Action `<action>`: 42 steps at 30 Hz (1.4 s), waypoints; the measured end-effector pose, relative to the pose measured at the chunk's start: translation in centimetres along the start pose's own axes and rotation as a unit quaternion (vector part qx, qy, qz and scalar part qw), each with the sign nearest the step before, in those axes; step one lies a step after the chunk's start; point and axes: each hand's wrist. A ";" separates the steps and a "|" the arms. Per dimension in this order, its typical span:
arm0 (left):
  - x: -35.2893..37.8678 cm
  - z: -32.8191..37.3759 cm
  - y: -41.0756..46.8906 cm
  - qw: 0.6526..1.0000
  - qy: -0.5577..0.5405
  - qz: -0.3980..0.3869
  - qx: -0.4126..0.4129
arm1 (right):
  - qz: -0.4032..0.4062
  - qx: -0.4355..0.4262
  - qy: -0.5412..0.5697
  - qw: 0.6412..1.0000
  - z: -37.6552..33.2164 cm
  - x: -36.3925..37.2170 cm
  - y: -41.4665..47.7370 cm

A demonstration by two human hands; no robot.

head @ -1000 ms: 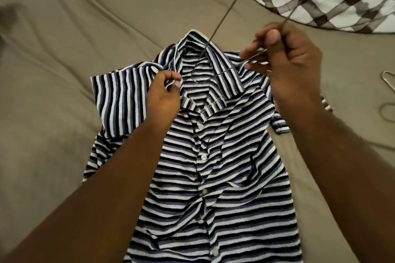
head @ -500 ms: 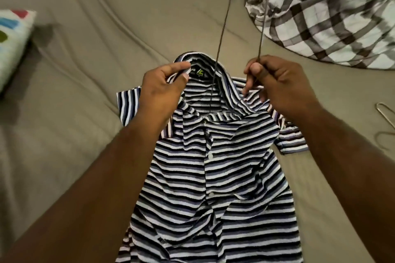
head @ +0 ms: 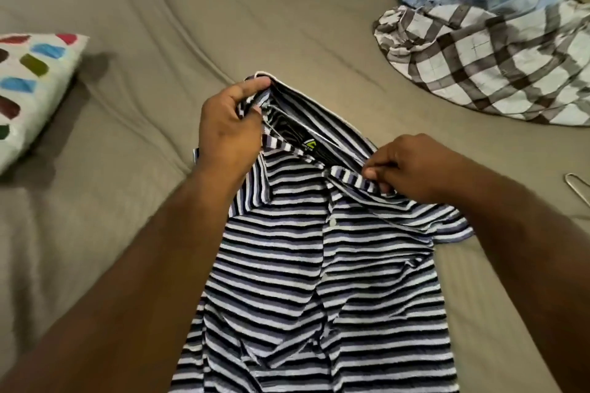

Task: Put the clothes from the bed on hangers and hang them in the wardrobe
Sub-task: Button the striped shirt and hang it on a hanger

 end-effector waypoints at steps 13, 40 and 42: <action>-1.8 9.3 -7.5 0.939 0.094 -0.236 0.233 | 0.168 0.061 -0.157 0.971 -4.0 -0.8 -2.1; -7.4 53.4 -6.0 0.821 0.364 -0.104 0.428 | 0.316 -0.213 0.080 0.921 -21.2 -44.1 -32.1; -7.6 55.1 -6.1 0.821 0.336 -0.091 0.451 | 0.348 -0.215 0.068 0.910 -21.4 -46.1 -33.9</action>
Point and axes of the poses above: each hand's wrist, its own y-axis towards the middle knuckle, its own x-axis out of the palm, z = x × y
